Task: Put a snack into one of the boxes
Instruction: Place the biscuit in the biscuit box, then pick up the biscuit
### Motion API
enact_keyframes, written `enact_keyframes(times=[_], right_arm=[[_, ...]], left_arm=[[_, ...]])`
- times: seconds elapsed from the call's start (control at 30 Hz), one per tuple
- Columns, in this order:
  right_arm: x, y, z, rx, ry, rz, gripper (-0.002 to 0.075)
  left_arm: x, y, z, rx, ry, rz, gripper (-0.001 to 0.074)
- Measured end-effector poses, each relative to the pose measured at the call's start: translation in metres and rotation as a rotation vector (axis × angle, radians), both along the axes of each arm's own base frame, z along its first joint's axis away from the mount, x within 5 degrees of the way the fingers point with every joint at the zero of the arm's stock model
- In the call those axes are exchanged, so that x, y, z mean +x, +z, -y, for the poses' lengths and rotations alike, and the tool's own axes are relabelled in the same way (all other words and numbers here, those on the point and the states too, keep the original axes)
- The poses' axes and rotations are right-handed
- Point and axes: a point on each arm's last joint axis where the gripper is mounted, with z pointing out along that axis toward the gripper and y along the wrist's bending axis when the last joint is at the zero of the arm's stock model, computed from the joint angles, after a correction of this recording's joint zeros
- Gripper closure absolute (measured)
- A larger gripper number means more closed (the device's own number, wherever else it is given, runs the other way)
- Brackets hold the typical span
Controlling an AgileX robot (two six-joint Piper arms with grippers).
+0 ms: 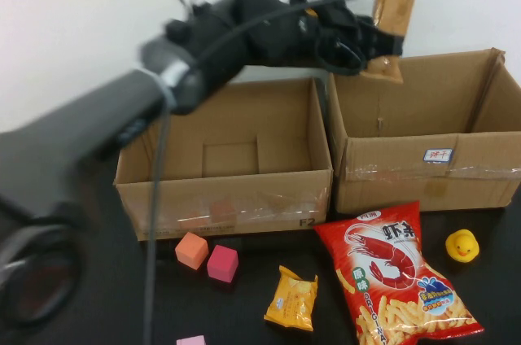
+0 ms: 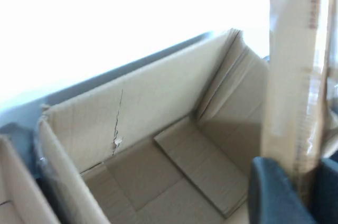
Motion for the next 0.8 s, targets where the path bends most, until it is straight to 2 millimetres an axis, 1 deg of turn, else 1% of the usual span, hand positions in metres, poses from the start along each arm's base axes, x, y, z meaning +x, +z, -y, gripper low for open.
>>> enact_keyframes(times=[0.03, 0.1, 0.13, 0.17, 0.23, 0.27, 0.3, 0.33, 0.4, 0.43, 0.47, 0.53, 0.57, 0.67, 0.8], right_arm=[[0.0, 0.0, 0.0, -0.001, 0.0, 0.0, 0.0726], [0.0, 0.0, 0.0, -0.008, 0.006, 0.003, 0.0726], [0.0, 0.0, 0.0, -0.012, 0.01, 0.005, 0.0726], [0.0, 0.0, 0.0, -0.017, 0.014, 0.006, 0.0726], [0.0, 0.0, 0.0, -0.027, 0.023, 0.01, 0.0726], [0.0, 0.0, 0.0, -0.028, 0.024, 0.01, 0.0726], [0.0, 0.0, 0.0, -0.03, 0.025, 0.011, 0.0726], [0.0, 0.0, 0.0, -0.031, 0.026, 0.011, 0.0726], [0.0, 0.0, 0.0, -0.033, 0.028, 0.012, 0.0726], [0.0, 0.0, 0.0, -0.033, 0.028, 0.012, 0.0726], [0.0, 0.0, 0.0, -0.033, 0.028, 0.012, 0.0726], [0.0, 0.0, 0.0, -0.031, 0.027, 0.012, 0.0726], [0.0, 0.0, 0.0, -0.032, 0.029, 0.012, 0.0726], [0.0, 0.0, 0.0, -0.051, 0.045, 0.019, 0.0726], [0.0, 0.0, 0.0, -0.083, 0.072, 0.031, 0.0726]], left_arm=[[0.006, -0.01, 0.005, 0.013, -0.012, -0.013, 0.0562], [0.015, -0.021, 0.013, 0.028, -0.041, -0.027, 0.043], [0.019, -0.027, 0.017, 0.041, -0.058, -0.033, 0.0325], [0.021, -0.032, 0.02, 0.056, -0.077, -0.036, 0.0258], [0.024, -0.036, 0.022, 0.098, -0.112, -0.029, 0.0157], [0.024, -0.035, 0.023, 0.129, -0.132, -0.029, 0.0141], [0.022, -0.034, 0.022, 0.168, -0.153, -0.03, 0.015], [0.021, -0.029, 0.02, 0.205, -0.166, -0.023, 0.0185], [0.019, -0.018, 0.015, 0.273, -0.171, -0.042, 0.0306], [0.017, -0.01, 0.011, 0.314, -0.167, -0.052, 0.0393], [0.014, -0.002, 0.005, 0.367, -0.162, -0.075, 0.0507], [0.009, 0.014, -0.006, 0.456, -0.143, -0.09, 0.0619], [0.005, 0.023, -0.014, 0.498, -0.124, -0.115, 0.0657], [-0.006, 0.048, -0.03, 0.552, -0.062, -0.124, 0.0707], [-0.023, 0.087, -0.048, 0.555, 0.003, -0.07, 0.0723]])
